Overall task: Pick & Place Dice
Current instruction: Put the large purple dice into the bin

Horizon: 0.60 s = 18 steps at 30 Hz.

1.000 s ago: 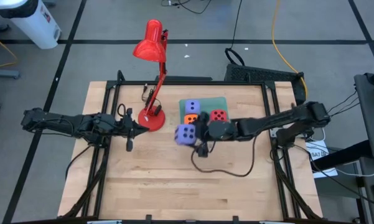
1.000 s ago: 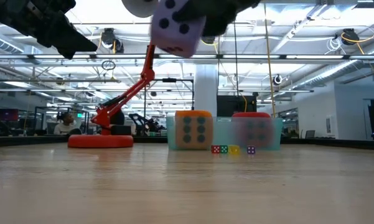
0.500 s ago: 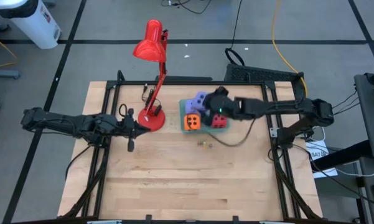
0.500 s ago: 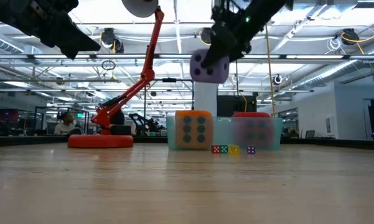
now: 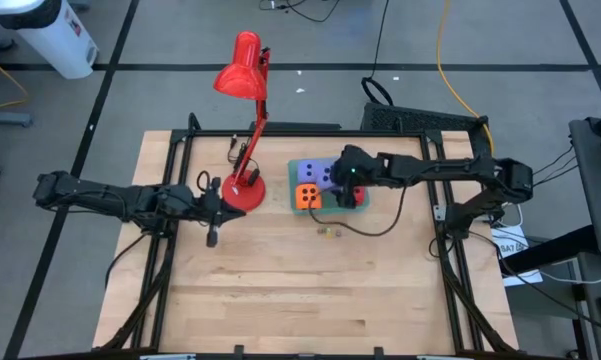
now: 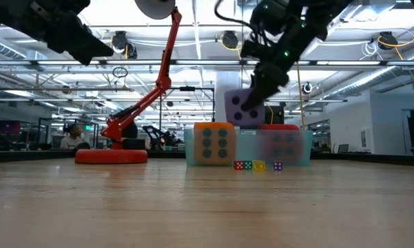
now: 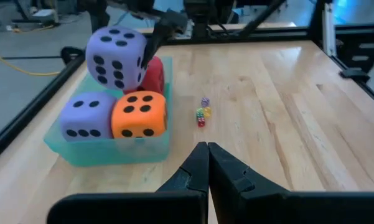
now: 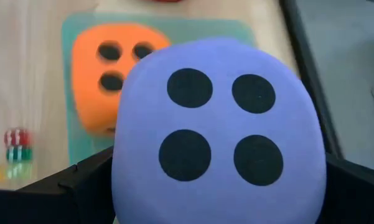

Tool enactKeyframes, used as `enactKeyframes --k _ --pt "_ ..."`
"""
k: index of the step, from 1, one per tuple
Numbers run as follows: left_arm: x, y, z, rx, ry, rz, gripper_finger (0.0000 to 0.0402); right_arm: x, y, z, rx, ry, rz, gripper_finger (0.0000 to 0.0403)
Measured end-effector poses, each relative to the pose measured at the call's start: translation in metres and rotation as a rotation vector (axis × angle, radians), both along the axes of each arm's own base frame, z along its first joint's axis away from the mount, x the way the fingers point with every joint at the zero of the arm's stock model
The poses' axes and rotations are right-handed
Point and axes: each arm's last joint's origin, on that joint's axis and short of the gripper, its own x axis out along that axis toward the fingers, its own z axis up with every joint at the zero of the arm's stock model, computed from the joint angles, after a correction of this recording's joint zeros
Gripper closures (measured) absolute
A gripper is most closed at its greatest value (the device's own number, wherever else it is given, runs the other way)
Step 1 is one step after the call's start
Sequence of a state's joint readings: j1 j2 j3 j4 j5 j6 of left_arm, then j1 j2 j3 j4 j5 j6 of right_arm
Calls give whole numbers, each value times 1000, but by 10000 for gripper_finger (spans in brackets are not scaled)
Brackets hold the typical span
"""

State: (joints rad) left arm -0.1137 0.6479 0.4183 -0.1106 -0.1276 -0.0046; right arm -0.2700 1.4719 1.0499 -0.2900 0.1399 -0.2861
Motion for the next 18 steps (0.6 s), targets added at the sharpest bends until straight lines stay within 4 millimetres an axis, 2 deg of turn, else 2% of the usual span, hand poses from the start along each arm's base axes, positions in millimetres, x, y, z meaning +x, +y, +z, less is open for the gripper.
enactKeyframes --k 5,9,14,18 --pt "0 -1 -1 33 13 -44 396 -3 2 -17 1 -41 83 21" --pt "-1 -1 -2 2 21 -35 396 -4 4 -22 46 -80 52 35" --pt "-2 -2 -4 -31 44 -36 396 -5 5 -24 132 -90 -11 11" --pt "-2 -5 -4 -23 47 -47 396 -7 6 -28 144 -55 -9 9"
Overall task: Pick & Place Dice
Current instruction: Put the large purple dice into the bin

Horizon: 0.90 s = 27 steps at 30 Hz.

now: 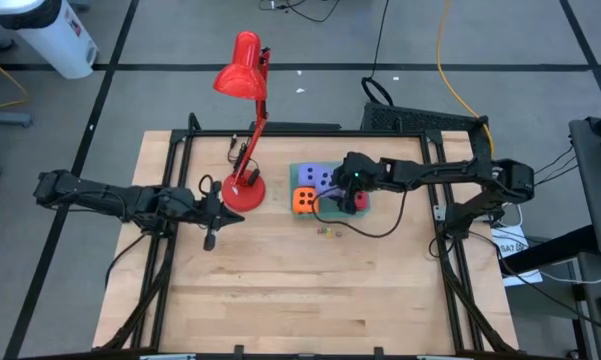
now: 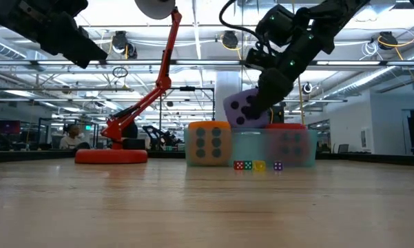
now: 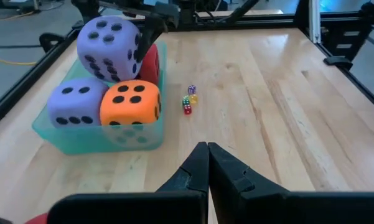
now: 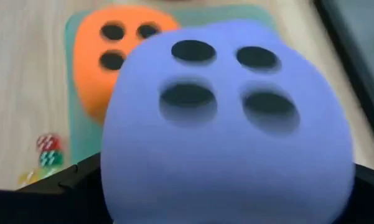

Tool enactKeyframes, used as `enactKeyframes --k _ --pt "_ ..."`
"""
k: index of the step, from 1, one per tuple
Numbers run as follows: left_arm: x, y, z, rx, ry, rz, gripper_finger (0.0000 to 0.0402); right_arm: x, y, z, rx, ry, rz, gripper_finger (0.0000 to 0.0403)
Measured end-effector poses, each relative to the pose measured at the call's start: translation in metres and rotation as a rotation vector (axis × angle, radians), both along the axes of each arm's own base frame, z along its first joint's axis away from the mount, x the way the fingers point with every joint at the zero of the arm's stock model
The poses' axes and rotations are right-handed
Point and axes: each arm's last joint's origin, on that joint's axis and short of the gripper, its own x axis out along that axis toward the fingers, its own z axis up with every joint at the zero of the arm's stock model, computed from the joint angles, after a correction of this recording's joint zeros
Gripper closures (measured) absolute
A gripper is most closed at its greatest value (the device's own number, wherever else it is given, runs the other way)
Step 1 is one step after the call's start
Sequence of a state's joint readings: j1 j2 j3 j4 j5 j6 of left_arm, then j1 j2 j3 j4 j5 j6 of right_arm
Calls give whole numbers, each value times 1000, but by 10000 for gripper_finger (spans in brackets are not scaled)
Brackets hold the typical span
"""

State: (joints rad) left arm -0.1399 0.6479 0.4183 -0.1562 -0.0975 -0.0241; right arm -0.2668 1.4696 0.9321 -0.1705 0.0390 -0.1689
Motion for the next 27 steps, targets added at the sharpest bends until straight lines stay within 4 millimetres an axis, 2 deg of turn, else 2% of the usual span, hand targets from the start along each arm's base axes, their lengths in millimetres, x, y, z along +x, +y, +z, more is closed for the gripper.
enactKeyframes --k 10,16,22,27 --pt "0 -3 1 -20 -12 4 396 -2 2 2 -10 7 31 5" --pt "19 -7 -1 -25 -56 35 396 -1 6 3 -76 26 50 4" --pt "37 -7 -9 50 -50 26 396 -6 26 25 -120 7 38 5" --pt "40 -3 -10 24 -56 50 396 -10 39 43 -98 -14 25 3"
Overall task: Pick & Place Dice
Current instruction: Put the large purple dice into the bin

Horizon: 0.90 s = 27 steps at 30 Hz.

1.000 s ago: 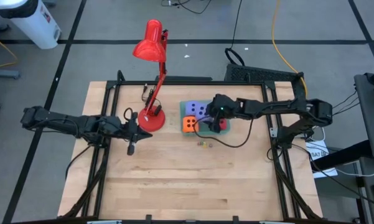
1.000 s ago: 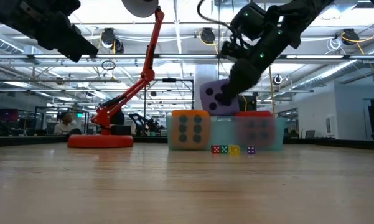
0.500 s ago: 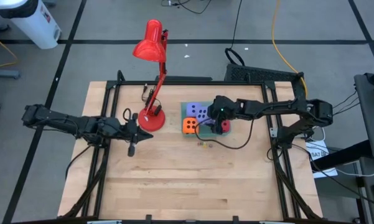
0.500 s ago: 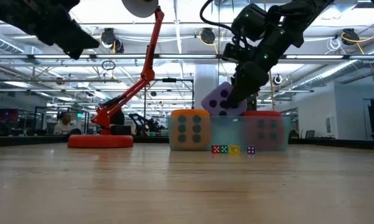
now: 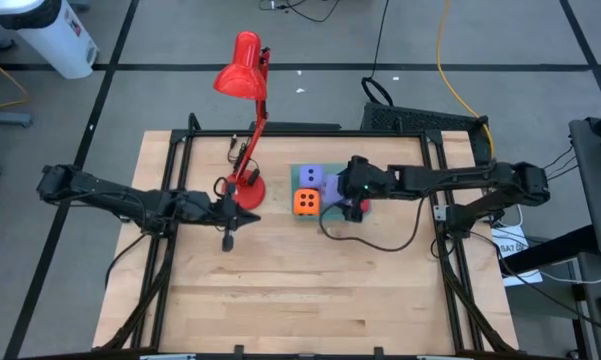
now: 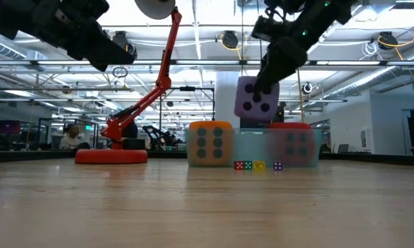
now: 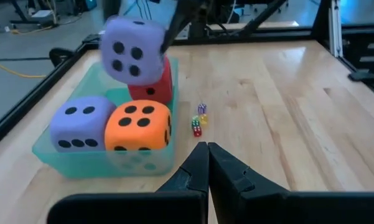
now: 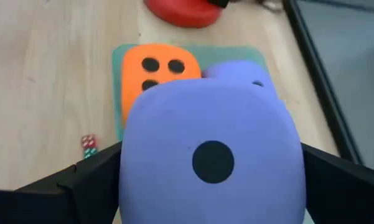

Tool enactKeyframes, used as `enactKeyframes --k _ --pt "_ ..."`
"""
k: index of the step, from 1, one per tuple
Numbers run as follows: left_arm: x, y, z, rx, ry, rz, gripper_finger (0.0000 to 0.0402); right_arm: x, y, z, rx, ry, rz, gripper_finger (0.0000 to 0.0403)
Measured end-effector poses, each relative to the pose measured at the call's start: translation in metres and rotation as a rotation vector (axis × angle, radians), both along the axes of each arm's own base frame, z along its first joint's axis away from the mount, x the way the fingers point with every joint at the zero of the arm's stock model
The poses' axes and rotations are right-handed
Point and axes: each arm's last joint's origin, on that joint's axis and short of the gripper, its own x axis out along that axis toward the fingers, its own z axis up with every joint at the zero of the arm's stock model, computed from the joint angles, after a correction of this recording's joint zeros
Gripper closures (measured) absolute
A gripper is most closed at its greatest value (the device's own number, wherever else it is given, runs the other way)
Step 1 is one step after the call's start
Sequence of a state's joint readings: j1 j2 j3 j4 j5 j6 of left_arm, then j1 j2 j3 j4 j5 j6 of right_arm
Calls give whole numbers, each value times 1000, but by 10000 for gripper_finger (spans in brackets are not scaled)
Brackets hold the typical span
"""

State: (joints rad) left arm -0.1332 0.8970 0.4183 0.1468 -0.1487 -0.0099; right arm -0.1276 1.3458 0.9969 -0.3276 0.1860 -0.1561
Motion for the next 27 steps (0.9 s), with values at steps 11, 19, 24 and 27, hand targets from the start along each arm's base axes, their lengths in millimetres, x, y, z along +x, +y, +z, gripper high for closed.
enactKeyframes --k 11,19,24,27 --pt "0 1 0 -2 4 -13 396 20 -13 -41 114 136 -15 7" --pt "0 1 -1 0 10 -15 396 25 -25 -56 249 147 -11 8" --pt "-1 1 -1 -5 18 -13 396 22 -21 -49 244 135 -4 9" --pt "-1 1 -2 -3 21 -13 396 19 -17 -39 232 117 -41 9"
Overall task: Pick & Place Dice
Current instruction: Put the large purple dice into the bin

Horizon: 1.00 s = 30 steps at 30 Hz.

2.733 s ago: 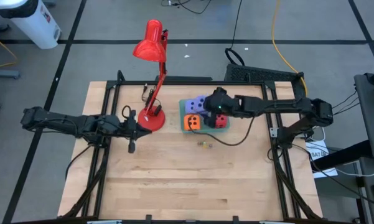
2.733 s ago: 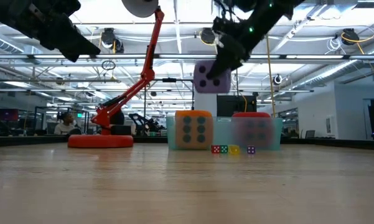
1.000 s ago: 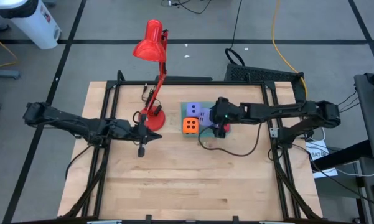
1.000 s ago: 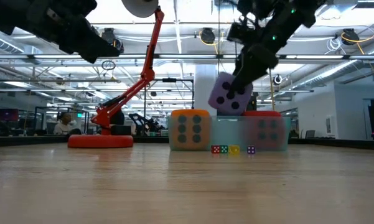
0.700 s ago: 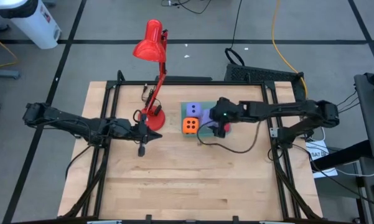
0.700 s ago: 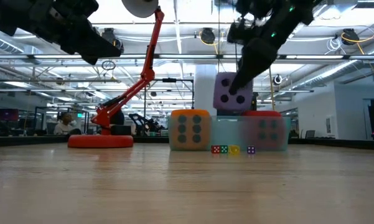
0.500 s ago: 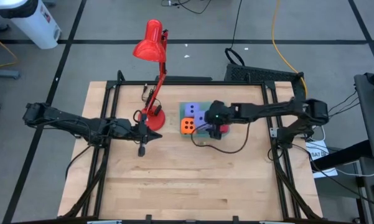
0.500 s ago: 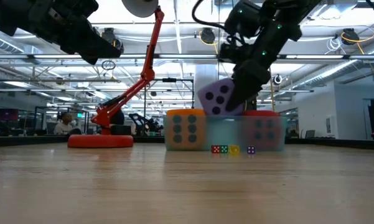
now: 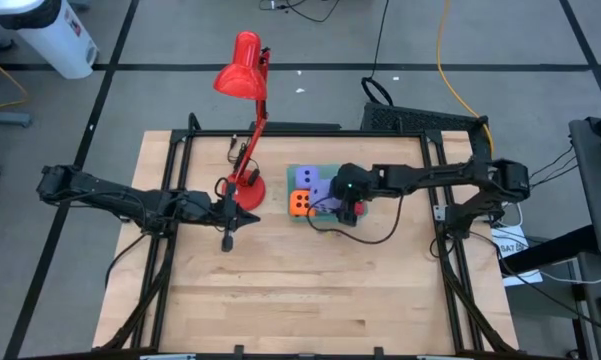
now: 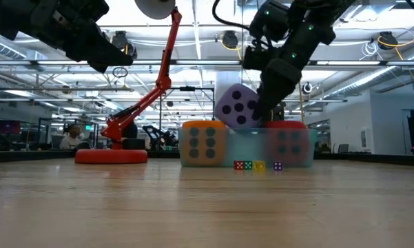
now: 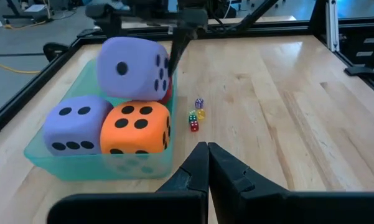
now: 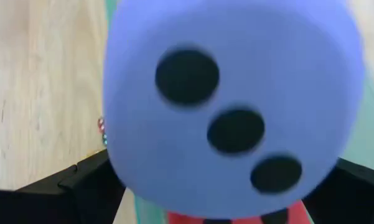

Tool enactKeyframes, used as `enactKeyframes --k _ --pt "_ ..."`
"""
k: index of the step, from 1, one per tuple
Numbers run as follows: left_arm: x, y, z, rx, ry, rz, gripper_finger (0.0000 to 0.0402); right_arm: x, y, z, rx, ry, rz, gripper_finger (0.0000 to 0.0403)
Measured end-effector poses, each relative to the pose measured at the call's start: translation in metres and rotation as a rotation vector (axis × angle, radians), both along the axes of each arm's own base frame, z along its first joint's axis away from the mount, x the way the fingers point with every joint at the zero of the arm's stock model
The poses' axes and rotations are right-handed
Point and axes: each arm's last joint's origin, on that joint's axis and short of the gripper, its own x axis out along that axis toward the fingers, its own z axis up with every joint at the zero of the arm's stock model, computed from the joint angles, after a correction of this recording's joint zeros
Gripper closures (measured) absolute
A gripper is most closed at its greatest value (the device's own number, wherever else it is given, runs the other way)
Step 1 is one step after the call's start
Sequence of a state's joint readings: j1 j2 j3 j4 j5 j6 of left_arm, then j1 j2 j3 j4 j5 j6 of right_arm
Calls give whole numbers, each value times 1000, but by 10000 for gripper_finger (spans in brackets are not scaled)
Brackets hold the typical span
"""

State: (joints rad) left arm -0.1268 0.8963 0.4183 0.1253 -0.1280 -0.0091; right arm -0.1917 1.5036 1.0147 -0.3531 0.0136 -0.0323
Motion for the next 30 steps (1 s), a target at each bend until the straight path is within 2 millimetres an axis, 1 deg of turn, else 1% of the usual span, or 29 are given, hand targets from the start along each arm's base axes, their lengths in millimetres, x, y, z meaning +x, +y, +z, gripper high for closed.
enactKeyframes --k 3,10,13,16,23,26,28,30 --pt "0 0 0 12 0 -4 396 -3 -1 9 -27 -27 -29 9" --pt "0 0 0 24 0 -8 396 -13 1 26 -60 -60 6 9" --pt "0 0 0 14 0 -4 396 -16 3 27 -7 -53 13 9" --pt "0 0 0 10 1 -3 396 -18 8 26 -6 -32 5 9" --pt "0 0 0 11 0 -3 396 -7 9 13 7 -10 27 9" --pt "0 0 0 14 1 -4 396 -6 8 10 9 4 24 9" --pt "0 0 0 25 2 -7 396 -7 7 10 20 13 19 9" --pt "0 0 0 26 1 -7 396 -9 7 15 29 68 8 9"
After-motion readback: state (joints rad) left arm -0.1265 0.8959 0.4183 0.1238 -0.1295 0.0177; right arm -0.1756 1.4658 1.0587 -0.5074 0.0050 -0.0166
